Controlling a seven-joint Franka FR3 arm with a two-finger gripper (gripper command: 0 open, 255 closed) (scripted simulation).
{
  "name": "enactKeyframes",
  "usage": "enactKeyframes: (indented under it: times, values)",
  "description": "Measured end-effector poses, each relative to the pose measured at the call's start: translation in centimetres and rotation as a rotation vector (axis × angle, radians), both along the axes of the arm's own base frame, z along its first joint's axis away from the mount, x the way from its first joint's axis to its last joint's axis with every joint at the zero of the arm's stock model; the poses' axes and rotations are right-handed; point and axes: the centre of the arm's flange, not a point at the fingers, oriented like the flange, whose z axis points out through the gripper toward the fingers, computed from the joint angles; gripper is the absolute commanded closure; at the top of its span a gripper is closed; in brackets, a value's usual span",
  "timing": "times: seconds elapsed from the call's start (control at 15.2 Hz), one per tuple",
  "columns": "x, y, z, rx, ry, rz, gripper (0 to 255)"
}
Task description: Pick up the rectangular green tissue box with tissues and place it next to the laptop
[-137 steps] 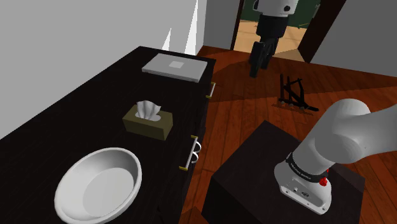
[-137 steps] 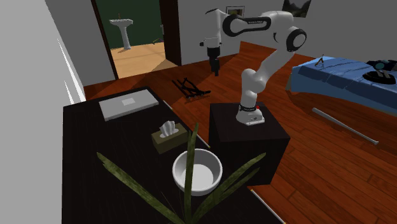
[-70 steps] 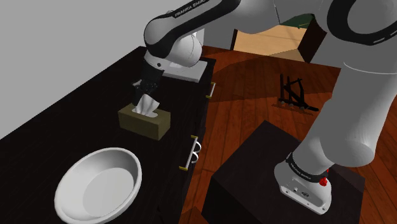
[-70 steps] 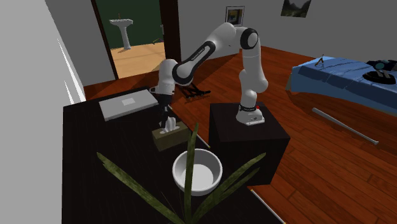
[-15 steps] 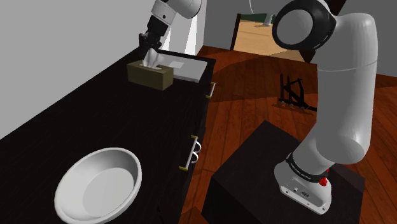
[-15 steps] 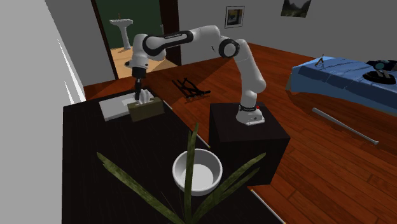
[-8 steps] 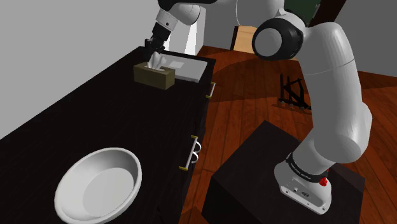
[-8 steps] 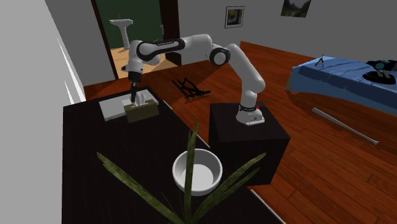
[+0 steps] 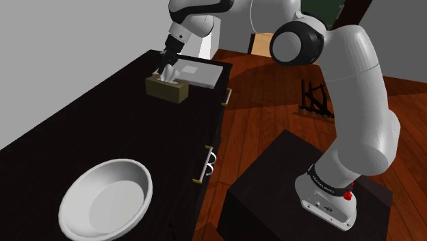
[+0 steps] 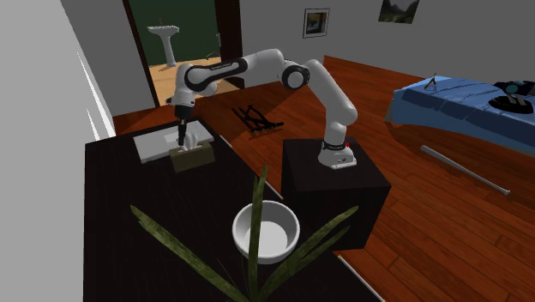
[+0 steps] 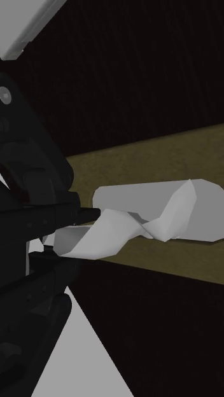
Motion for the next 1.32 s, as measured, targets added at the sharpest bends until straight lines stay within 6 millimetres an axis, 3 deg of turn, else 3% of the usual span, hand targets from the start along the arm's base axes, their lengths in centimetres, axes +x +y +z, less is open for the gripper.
enactKeyframes:
  times: [0.4, 0.79, 0.86, 1.32]
  values:
    - [0.0, 0.1, -3.0, 0.000, 0.000, 0.000, 255]
    - [0.0, 0.1, -3.3, 0.000, 0.000, 0.000, 255]
    - [0.0, 0.1, -3.3, 0.000, 0.000, 0.000, 0]
    - [-0.1, -0.3, -2.8, 0.000, 0.000, 0.000, 0]
